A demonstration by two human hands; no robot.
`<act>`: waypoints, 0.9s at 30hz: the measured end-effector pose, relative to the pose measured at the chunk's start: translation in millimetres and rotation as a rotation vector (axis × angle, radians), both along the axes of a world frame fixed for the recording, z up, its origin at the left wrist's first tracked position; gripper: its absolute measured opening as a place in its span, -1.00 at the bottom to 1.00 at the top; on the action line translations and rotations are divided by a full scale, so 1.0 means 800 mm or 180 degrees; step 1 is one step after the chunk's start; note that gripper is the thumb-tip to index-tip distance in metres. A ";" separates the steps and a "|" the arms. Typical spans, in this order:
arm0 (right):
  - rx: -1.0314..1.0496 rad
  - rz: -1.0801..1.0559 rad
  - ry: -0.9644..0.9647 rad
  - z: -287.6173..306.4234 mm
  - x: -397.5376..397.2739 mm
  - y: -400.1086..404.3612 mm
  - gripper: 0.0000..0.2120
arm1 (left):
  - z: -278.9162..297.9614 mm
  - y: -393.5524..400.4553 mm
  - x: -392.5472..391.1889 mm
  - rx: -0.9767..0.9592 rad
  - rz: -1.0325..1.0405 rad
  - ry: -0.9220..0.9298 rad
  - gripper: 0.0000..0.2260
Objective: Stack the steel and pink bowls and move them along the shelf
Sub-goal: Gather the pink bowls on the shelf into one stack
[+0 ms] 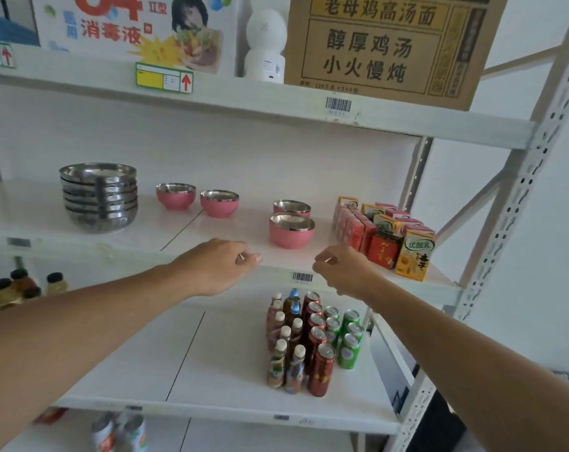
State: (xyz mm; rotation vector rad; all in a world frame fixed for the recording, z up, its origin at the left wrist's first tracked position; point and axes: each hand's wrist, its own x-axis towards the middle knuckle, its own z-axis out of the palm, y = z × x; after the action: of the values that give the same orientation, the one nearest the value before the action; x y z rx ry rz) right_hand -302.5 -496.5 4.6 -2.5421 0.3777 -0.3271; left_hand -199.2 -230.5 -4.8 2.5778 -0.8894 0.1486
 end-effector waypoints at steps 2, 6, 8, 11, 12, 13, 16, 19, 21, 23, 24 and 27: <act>0.0060 -0.0167 -0.0002 -0.001 0.003 0.001 -0.75 | -0.007 0.010 0.007 -0.0081 -0.0022 0.0065 -0.52; 0.0279 -0.0454 -0.0004 0.009 0.028 0.003 -0.76 | -0.011 0.021 0.032 -0.0249 0.0006 0.0012 -0.54; 0.0428 -0.0516 -0.0032 0.016 0.047 0.000 -0.73 | -0.011 0.022 0.048 -0.0248 0.0052 -0.0026 -0.55; 0.0564 -0.0579 0.0004 0.019 0.079 -0.009 -0.67 | -0.010 0.021 0.077 -0.0243 0.0061 -0.0059 -0.59; 0.0636 -0.0616 0.0004 0.018 0.091 -0.015 -0.62 | -0.009 0.020 0.086 -0.0250 0.0068 -0.0063 -0.60; 0.0737 -0.0672 -0.0011 0.016 0.104 -0.021 -0.57 | -0.009 0.019 0.096 -0.0255 0.0090 -0.0065 -0.61; 0.1049 -0.0918 -0.0061 0.015 0.144 -0.045 -0.47 | -0.002 0.015 0.126 -0.0193 0.0211 -0.0090 -0.63; 0.1092 -0.0999 0.0090 0.019 0.183 -0.067 -0.48 | 0.010 0.010 0.158 -0.0081 0.0354 -0.0118 -0.65; 0.1173 -0.0971 0.0229 0.024 0.207 -0.076 -0.50 | 0.016 0.006 0.178 -0.0061 0.0441 -0.0132 -0.62; 0.1107 -0.0824 0.0446 0.028 0.225 -0.082 -0.53 | 0.020 0.002 0.198 -0.0108 0.0499 -0.0029 -0.56; 0.1043 -0.0713 0.0538 0.030 0.232 -0.084 -0.54 | 0.021 0.001 0.208 -0.0158 0.0525 0.0070 -0.54; 0.0905 -0.0429 0.0534 0.028 0.249 -0.093 -0.61 | 0.018 0.003 0.239 -0.0226 0.0656 0.0289 -0.49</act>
State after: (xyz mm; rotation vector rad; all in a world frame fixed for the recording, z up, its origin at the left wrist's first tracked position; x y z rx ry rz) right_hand -103.1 -570.6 27.1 -2.2752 0.6155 -0.0998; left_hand -8.2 -227.8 9.2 2.5824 -0.5750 0.1184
